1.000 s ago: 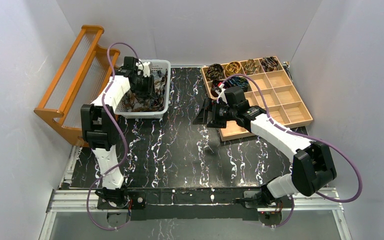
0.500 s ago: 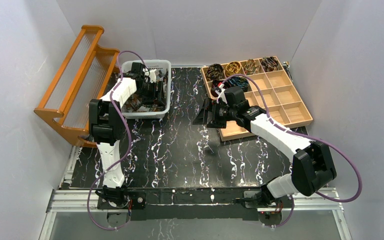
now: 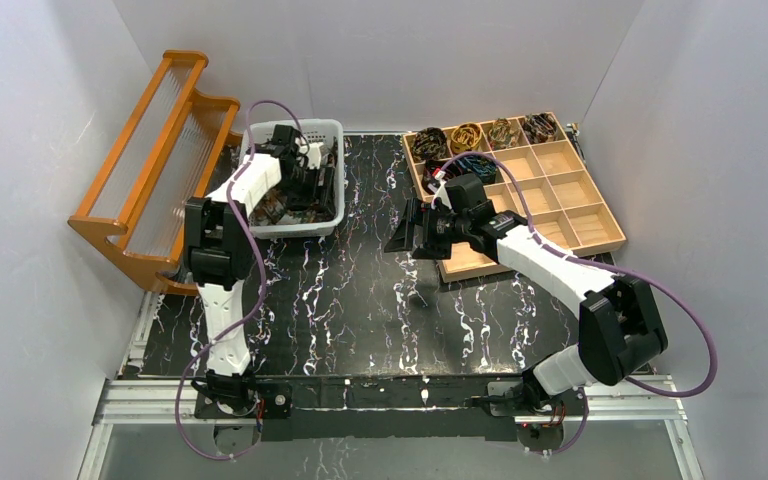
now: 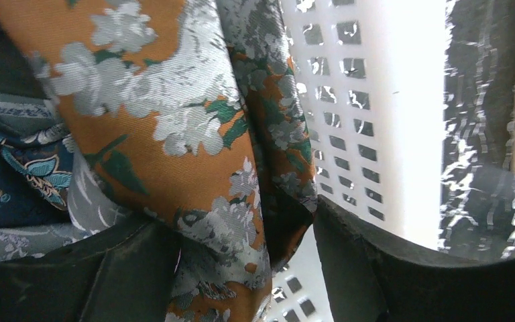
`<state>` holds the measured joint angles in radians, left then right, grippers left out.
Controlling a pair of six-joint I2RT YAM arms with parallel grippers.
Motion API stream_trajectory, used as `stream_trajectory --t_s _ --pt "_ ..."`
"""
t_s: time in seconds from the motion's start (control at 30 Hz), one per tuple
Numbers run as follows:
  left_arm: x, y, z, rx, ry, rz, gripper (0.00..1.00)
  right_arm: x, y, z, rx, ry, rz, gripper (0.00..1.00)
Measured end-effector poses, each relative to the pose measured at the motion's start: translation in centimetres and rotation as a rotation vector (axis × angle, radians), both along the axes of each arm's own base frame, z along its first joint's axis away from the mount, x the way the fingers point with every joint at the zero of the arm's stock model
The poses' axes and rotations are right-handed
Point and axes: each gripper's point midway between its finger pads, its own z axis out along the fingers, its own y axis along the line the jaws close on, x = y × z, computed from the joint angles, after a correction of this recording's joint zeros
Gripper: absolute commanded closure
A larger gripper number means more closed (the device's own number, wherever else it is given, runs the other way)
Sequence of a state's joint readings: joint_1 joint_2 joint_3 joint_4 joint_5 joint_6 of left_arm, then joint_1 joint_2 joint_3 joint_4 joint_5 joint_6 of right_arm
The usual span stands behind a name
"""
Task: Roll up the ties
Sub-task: Pick up the tie from the bin.
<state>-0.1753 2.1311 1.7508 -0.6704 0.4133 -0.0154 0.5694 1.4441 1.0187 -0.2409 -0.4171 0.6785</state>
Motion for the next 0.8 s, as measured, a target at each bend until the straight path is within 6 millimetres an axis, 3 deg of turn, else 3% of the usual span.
stream_trajectory --t_s 0.27,0.43,0.57,0.8 --pt "-0.4 -0.6 -2.7 0.221 -0.024 -0.051 0.85 -0.3 -0.1 -0.4 -0.011 0.019 0.002 0.01" --pt "0.1 -0.3 -1.7 0.253 -0.077 -0.023 1.0 -0.4 -0.2 -0.5 -0.016 0.027 0.001 0.01" --pt "0.7 -0.3 1.3 0.237 -0.146 0.007 1.0 -0.4 -0.2 -0.5 -0.016 0.027 0.002 0.01" --pt "1.4 0.7 9.0 0.178 -0.31 0.083 0.99 -0.4 -0.2 -0.5 -0.014 0.029 0.003 0.01"
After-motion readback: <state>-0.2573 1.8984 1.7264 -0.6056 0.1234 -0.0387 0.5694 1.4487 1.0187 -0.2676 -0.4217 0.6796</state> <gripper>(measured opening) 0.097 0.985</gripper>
